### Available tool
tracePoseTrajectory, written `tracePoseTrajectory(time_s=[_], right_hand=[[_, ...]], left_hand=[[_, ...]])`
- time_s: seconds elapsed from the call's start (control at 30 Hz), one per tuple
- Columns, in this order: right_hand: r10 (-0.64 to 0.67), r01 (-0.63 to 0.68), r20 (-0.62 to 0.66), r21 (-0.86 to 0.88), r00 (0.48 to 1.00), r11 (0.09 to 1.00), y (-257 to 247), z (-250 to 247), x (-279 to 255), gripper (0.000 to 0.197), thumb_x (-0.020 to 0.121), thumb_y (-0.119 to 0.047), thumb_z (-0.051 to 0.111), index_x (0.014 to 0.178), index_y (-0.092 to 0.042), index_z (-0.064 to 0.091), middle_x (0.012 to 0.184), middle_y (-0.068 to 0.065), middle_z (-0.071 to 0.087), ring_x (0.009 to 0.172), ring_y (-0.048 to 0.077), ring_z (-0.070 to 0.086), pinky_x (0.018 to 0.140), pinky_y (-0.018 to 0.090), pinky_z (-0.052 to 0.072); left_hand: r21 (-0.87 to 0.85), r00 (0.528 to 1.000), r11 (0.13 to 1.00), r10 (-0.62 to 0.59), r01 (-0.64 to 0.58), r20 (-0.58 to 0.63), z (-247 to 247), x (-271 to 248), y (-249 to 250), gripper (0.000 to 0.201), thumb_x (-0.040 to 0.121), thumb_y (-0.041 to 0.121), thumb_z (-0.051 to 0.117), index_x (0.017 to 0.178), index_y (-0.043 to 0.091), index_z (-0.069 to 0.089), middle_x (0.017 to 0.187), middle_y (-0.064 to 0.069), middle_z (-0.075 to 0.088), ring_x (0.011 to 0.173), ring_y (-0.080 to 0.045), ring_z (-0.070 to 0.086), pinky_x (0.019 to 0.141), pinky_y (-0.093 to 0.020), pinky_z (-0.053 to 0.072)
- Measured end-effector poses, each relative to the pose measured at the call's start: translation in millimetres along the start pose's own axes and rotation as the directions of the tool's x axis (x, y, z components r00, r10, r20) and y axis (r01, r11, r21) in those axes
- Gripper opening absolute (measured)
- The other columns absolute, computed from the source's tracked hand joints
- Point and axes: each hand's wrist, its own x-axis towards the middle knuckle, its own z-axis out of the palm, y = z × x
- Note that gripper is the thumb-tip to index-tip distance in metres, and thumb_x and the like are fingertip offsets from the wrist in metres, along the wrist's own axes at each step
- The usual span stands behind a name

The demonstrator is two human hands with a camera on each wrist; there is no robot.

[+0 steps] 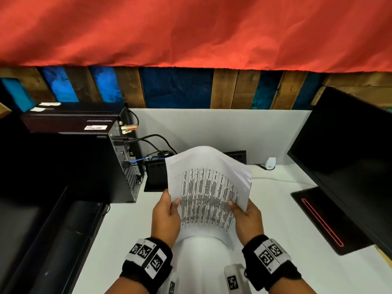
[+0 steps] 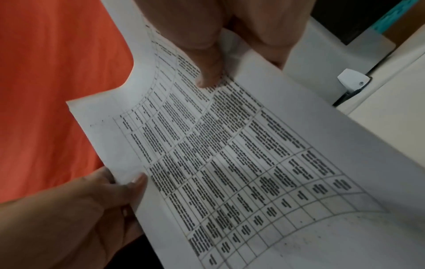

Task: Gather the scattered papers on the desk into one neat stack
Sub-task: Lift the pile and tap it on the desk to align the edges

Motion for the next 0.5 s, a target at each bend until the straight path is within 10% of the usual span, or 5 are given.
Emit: tracePoseTrajectory(time_s=[0.33,0.5], right_hand=[[-0.058,0.055,0.04,0.081,0.998,0.995,-18.7,-12.7,1.1,0.038,0.076,0.001,0.073,0.106,-0.02,0.062,0.096,-0.006,0.075,0.091,0.006,0.071,0.084,0.029,0.057],[-0.109,0.107,0.002,0.144,0.994,0.984,-33.7,-2.2,-1.4,0.03,0.081,0.003,0.066,0.094,-0.024,0.066,0.085,-0.012,0.076,0.082,0.004,0.071,0.07,0.016,0.055]], left_hand=[[-0.159,0.997,0.984,0.081,-0.077,0.018,-22.1,4.1,19.1,0.043,0.087,0.004,0.063,0.12,0.027,0.049,0.107,0.016,0.07,0.104,0.0,0.065,0.09,-0.023,0.052],[-0.247,0.984,0.955,0.145,-0.166,-0.102,-15.3,0.9,42.7,0.044,0.091,-0.008,0.05,0.107,0.033,0.051,0.103,0.013,0.066,0.094,0.01,0.065,0.077,-0.006,0.049]])
